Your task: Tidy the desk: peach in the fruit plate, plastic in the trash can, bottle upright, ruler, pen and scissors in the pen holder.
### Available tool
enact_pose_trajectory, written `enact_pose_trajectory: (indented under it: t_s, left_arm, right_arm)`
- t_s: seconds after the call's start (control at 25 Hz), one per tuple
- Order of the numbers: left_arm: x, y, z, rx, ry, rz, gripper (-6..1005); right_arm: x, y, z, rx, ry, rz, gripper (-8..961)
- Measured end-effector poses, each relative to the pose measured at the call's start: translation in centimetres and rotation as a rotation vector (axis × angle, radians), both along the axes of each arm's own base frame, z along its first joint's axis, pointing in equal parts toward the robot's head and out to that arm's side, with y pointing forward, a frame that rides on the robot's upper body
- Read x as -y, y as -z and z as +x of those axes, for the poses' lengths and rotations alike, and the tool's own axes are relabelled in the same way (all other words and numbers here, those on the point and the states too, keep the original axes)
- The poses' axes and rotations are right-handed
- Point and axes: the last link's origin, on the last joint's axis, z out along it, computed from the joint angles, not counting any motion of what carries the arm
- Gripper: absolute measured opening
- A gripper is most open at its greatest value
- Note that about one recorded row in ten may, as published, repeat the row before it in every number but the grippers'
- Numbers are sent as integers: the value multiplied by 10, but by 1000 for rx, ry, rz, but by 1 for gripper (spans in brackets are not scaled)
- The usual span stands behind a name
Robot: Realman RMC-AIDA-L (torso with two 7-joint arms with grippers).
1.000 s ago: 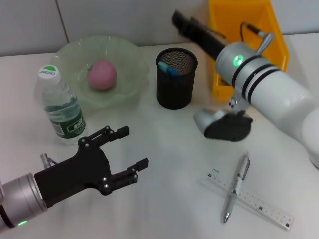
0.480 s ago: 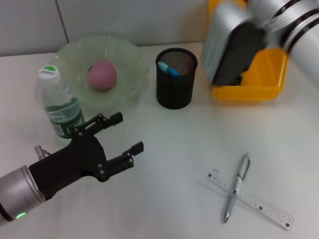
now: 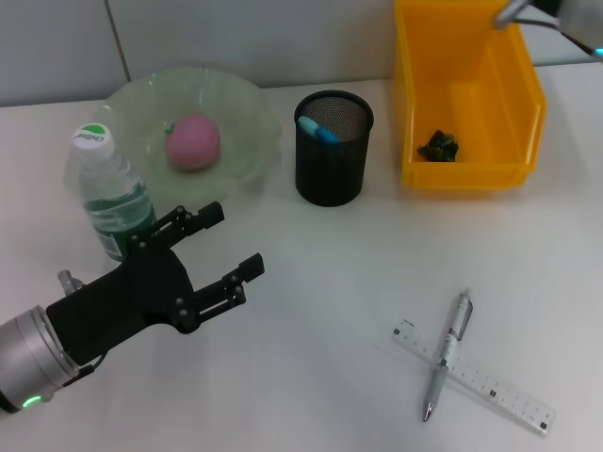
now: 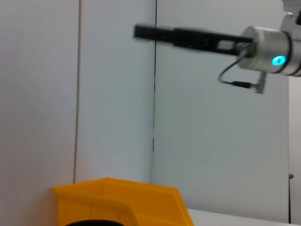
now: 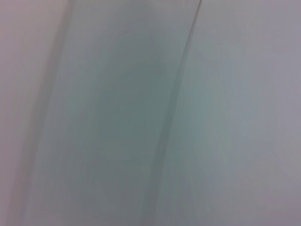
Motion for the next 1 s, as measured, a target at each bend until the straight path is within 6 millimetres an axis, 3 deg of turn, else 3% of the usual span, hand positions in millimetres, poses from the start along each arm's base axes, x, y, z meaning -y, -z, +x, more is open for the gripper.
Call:
enact_pose_trajectory:
  t_s: [0.16,0.36,0.4,0.44,0.68,0.72,0.76,0.8,0.84,0.92,1.0]
  left_arm:
    - [1,-1,0,14,-9,-13,777]
    - [0,-2,1,35,-25,-36,777]
    - [0,-2,1,36,-26,-38,777]
    - [0,-2,1,39,-28,-42,777]
    - [-1,-2,4,59,-36,-72,777]
    - [-1,-2,5,62,-36,-80,777]
    - [-1,-3,5,64,-35,-85,777]
    - [-1,-3,5,65,-35,-89,777]
    - [-1,-3,6,66,-34,-97,777]
    - [-1,-3,7,65,-27,-109,777]
    - [0,-2,11,52,-5,-167,777]
  right_arm:
    - [13,-7,14,-114,-18,-140,436]
    - [27,-8,48,-197,28,-353,469]
    - [34,-7,63,-201,46,-404,477]
    - [34,-7,63,-201,46,-404,486]
    - [58,-2,109,-198,128,-529,535]
    - [70,1,126,-200,141,-625,543]
    - [70,1,126,-200,141,-625,552]
    - [77,4,141,-189,153,-688,560]
    - [77,4,141,-189,153,-688,598]
    - [85,9,169,-143,194,-734,674]
    - [87,11,177,-126,212,-735,750]
